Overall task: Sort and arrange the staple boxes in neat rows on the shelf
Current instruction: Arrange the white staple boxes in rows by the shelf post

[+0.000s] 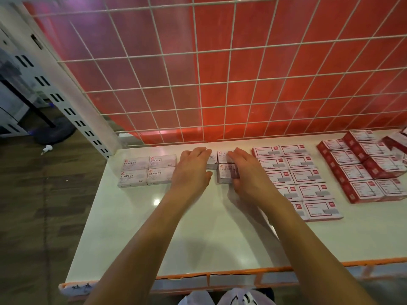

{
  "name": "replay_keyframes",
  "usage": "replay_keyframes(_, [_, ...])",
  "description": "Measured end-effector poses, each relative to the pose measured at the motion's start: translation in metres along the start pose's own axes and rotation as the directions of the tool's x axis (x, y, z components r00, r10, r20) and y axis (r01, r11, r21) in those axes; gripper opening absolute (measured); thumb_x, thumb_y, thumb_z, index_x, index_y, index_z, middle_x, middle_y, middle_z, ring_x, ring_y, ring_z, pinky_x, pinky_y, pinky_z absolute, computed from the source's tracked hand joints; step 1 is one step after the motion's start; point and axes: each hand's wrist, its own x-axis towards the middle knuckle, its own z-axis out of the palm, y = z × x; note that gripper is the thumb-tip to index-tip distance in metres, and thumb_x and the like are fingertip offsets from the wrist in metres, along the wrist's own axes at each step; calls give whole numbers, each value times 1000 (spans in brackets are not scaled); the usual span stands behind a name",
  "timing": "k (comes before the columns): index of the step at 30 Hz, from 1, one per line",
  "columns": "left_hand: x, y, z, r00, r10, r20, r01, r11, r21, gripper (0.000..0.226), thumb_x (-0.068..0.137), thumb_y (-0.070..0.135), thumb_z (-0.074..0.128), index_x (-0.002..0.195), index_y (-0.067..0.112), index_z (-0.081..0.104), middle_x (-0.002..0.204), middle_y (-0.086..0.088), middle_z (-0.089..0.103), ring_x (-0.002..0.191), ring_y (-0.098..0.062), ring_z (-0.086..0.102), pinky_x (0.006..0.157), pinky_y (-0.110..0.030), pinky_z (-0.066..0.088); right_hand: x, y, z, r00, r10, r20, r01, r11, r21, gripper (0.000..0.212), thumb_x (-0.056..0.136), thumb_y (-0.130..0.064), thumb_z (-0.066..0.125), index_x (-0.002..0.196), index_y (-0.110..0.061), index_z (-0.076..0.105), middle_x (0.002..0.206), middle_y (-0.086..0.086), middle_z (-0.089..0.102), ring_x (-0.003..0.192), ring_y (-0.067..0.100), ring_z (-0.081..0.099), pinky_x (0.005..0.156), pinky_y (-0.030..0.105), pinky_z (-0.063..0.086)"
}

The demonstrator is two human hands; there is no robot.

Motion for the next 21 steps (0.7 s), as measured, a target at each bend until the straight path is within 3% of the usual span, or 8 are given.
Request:
replay_keyframes(4, [4,1,0,1000,0,14,1,1000,-11,57,92,23,58,144,23,37,147,5,40,126,-23,35,102,-36,34,8,2,-7,996,-34,87,35,999,-14,70,82,-7,67,143,-17,35,154,3,26,141,22,23,116,34,14])
replay_keyframes(14, [15,4,-5,996,-17,83,20,999,-27,51,94,29,56,143,29,40,137,5,46,118,-25,36,94,-36,37,9,3,-9,995,-85,55,85,996,17,64,80,-4,69,138,-12,44,147,2,38,134,20,34,111,29,27])
replay_keyframes(21, [18,5,-7,995,-26,92,28,999,-27,48,93,30,58,139,32,44,133,4,47,117,-25,36,92,-35,36,7,4,-6,994,-102,33,101,995,24,61,80,-2,67,137,-11,46,147,4,39,133,21,36,113,31,27])
